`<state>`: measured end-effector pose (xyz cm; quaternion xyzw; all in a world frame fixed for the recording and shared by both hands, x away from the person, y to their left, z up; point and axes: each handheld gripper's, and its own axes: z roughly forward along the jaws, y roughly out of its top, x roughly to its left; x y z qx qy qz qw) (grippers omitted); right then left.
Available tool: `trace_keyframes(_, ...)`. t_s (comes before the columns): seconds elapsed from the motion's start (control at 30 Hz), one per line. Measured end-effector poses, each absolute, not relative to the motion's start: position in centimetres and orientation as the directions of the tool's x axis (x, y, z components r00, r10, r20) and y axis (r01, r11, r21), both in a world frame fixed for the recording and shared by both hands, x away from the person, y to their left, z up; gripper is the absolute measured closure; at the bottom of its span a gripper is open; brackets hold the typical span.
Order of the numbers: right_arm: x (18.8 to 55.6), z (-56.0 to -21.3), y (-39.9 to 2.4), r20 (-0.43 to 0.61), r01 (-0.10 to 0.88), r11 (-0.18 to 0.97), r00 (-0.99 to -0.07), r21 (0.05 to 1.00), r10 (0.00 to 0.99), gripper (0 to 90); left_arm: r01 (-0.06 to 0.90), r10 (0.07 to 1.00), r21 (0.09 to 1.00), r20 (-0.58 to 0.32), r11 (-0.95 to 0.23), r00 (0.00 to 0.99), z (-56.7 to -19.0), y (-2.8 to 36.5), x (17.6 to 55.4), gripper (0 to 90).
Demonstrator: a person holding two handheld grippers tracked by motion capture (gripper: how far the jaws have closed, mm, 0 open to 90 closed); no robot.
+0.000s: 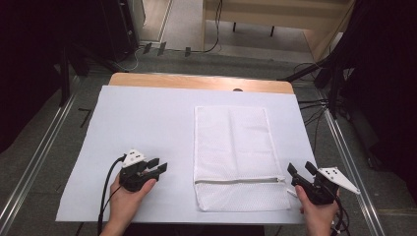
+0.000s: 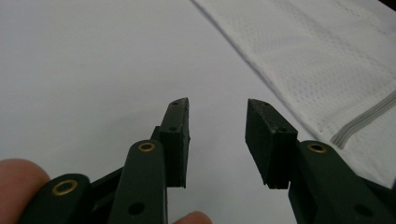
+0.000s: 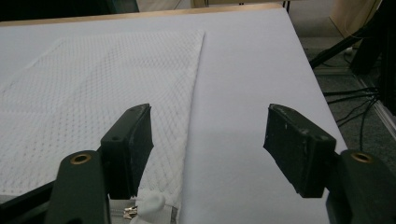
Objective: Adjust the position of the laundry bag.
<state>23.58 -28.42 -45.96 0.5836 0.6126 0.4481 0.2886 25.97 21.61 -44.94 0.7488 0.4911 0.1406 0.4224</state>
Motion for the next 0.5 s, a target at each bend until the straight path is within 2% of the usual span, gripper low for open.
trace_keyframes(0.2,23.6,-46.1,-28.7,0.161,0.459,-0.076,-0.149,0.885,0.976,33.3,0.638,0.847,0.746,-0.204,-0.189,0.490,-44.9,18.6,27.5,60.6)
trace_keyframes(0.37,23.7,-46.1,-28.6,0.164,0.458,-0.078,-0.152,0.885,0.975,33.4,0.641,0.838,0.734,-0.189,-0.226,0.512,-45.6,16.0,29.0,64.9)
trace_keyframes(0.5,23.9,-46.1,-28.4,0.164,0.461,-0.074,-0.157,0.884,0.974,33.5,0.667,0.837,0.710,-0.208,-0.226,0.505,-46.3,14.5,30.0,64.3)
